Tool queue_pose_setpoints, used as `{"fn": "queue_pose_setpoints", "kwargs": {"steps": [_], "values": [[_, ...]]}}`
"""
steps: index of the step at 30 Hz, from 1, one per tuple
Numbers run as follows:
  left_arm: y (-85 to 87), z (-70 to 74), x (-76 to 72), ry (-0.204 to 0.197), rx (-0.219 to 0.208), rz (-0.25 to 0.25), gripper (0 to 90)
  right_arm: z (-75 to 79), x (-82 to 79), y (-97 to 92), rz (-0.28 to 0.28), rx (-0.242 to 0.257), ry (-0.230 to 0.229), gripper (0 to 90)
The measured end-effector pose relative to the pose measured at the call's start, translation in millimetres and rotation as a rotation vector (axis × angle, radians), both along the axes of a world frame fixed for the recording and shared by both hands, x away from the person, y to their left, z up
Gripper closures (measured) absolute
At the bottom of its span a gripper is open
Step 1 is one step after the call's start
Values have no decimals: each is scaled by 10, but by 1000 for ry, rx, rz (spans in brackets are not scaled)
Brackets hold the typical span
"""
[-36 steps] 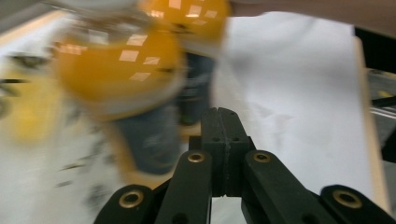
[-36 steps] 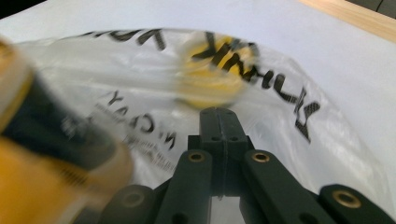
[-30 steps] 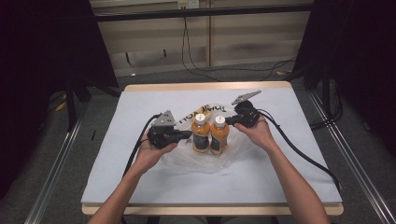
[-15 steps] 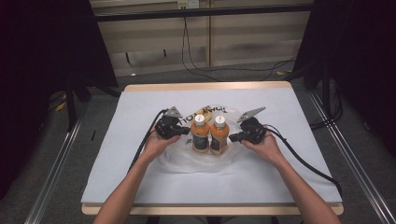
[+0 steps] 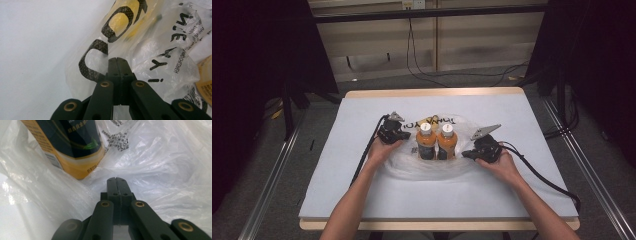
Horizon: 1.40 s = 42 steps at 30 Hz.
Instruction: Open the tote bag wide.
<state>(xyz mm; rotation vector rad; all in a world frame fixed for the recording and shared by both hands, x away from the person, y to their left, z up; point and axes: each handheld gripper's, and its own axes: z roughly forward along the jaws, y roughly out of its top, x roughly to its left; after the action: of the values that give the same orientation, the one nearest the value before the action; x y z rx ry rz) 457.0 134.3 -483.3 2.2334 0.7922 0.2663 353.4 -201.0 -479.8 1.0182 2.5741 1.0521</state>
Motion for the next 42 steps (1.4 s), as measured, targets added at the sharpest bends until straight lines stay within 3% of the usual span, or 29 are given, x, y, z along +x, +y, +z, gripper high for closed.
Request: {"fn": "queue_pose_setpoints", "kwargs": {"steps": [5,11,14,15,18,20,24,33,34,35,36,42], "values": [[-4,9,-7,13,14,20,900,7,-43,-37,-4,-15,-10,900],[60,-42,-6,33,-74,37,900,7,-160,-32,-1,-35,-39,900],[74,-54,-20,39,-92,14,900,5,-219,-22,17,-26,-41,900],[69,-40,-33,42,-77,8,900,8,-221,-24,10,-26,-34,900],[36,9,-89,29,-82,-15,900,2,-208,-21,6,0,-33,900],[25,54,-117,24,-105,-15,900,40,-205,-29,-6,14,-51,900],[60,163,-153,11,-157,-30,900,176,-191,-98,-40,91,-84,900],[209,461,-358,-65,-232,-75,900,381,-266,-222,-93,177,-147,900],[230,490,-393,-72,-238,-80,900,410,-284,-240,-101,189,-157,888],[250,512,-420,-80,-234,-81,900,437,-303,-256,-106,200,-166,801],[276,537,-459,-88,-235,-79,900,454,-317,-265,-118,200,-175,769],[436,603,-708,-116,-268,-104,709,526,-453,-327,-139,245,-216,552]]}}
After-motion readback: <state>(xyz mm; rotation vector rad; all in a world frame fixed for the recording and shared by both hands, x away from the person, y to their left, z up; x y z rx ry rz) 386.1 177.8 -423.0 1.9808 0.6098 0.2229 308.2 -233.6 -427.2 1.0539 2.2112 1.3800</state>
